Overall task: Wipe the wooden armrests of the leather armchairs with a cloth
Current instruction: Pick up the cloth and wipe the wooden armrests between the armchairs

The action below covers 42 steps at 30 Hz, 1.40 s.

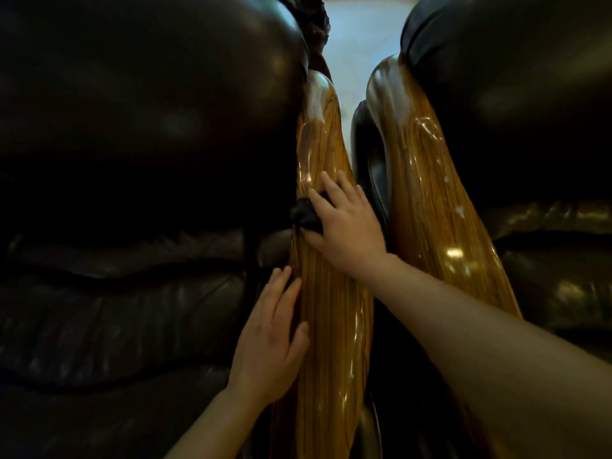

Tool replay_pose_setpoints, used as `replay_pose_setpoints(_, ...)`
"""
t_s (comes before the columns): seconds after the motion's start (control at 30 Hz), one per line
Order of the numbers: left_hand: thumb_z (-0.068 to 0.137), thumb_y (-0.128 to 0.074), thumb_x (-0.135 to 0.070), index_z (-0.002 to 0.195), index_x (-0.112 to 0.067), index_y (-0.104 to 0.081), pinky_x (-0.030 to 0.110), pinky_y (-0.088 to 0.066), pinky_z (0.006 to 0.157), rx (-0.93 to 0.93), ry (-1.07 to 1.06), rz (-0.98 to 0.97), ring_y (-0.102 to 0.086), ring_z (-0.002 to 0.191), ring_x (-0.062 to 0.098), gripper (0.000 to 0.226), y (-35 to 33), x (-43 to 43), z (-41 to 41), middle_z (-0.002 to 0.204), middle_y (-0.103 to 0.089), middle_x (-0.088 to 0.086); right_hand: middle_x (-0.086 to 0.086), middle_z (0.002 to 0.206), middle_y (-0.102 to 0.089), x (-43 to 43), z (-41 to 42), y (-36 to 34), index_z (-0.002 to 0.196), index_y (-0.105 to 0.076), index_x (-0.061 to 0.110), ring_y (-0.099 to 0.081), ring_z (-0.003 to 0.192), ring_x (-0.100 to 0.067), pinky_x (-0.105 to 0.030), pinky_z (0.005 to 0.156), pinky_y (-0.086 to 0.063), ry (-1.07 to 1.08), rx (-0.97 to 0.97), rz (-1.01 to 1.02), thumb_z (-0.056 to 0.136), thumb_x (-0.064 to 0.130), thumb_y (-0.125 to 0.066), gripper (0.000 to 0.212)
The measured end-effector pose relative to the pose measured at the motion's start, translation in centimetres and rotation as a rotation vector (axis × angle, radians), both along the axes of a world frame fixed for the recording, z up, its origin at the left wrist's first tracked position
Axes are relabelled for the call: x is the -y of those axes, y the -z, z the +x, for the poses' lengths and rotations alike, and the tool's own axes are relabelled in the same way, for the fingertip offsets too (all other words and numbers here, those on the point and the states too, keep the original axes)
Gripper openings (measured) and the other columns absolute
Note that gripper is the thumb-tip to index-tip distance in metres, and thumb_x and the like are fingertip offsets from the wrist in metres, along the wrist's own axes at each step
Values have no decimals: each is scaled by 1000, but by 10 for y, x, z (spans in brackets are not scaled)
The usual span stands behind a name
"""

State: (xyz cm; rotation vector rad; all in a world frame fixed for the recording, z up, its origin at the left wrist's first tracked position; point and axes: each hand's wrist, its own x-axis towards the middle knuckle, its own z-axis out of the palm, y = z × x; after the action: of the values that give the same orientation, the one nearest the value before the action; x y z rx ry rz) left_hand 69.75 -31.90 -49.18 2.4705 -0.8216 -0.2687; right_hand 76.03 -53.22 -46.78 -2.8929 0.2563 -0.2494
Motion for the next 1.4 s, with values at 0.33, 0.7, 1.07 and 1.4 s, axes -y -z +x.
replay_pose_setpoints(0.33, 91, -33, -53, 146, -39, -26, 22, -37, 101, -170, -92, -176, -29, 131, -11, 58, -14, -39, -23, 157, -18, -18, -4, 165, -1, -70, -170, 55, 154, -22, 24, 2, 151, -30, -55, 118, -6, -450, -8, -119, 78, 52, -62, 91)
replay_pose_setpoints(0.7, 93, -36, -44, 149, -26, -32, 27, -30, 104, -104, 54, -129, -27, 142, 9, 59, -23, -66, -30, 161, -19, -8, -5, 165, -2, -91, -131, 39, 154, -18, 21, 2, 151, -29, -52, 119, -14, 308, 107, 182, 84, 43, -60, 84)
replay_pose_setpoints(1.07, 96, -36, -44, 149, -27, -32, 42, -38, 109, -86, 43, -89, -28, 143, 13, 56, -26, -85, -36, 161, -17, -8, -2, 165, -5, -129, -194, 63, 154, -24, 22, 1, 151, -28, -57, 118, -10, 32, 12, -19, 71, 42, -74, 98)
replay_pose_setpoints(1.4, 96, -36, -43, 147, -23, -36, 45, -40, 107, -70, -43, -95, -32, 142, 15, 54, -18, -63, -52, 159, -24, -4, -1, 165, -6, -137, -229, 76, 153, -27, 23, 3, 151, -30, -58, 117, -5, -347, -48, -53, 77, 48, -63, 87)
